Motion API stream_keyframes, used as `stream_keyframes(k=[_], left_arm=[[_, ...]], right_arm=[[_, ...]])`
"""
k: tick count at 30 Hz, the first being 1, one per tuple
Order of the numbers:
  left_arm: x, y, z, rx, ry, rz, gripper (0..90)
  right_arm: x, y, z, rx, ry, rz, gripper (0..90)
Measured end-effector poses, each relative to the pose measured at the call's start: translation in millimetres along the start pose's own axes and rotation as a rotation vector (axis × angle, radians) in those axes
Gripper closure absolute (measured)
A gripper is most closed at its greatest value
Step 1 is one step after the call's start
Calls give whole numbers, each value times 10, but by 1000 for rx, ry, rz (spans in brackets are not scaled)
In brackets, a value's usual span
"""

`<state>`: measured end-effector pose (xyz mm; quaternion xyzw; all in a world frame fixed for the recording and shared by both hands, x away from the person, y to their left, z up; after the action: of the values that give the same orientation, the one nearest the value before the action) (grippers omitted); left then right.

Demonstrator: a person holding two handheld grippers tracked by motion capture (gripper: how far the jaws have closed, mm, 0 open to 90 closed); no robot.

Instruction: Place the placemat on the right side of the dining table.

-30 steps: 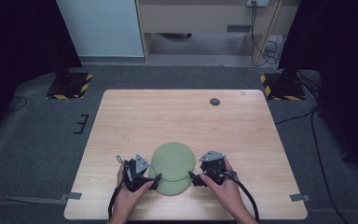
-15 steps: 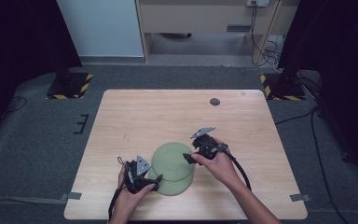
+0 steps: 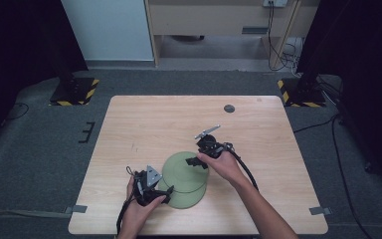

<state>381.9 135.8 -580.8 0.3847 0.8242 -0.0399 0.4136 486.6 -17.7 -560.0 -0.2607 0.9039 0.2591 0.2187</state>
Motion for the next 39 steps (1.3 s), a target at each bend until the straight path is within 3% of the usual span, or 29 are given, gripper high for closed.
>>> stream_keyframes(k=[12,23,31,39], left_arm=[[-4,-3,-1,-4,0,2,28],[-3,-3,-1,-6,0,1,27],[-5,-3,-1,-10,3,0,25],[-4,-2,2,-10,5,-5,21]], right_arm=[[22,-63,116,-1,44,5,241],[36,-27,194,-23,59,10,238],[40,-21,154,-28,63,7,245],[-29,59,-22,-38,13,-7,248]])
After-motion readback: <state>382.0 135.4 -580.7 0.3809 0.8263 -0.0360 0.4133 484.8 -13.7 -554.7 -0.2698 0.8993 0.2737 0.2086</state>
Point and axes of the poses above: each handheld gripper's, and its own axes: z roughly forward along the jaws, x roughly out of its underside, y roughly to its left, the point moved 8 cm from there along z, roughly forward along the jaws, and after that the axes turned 12 degrees about z, right-handed, at the moved point
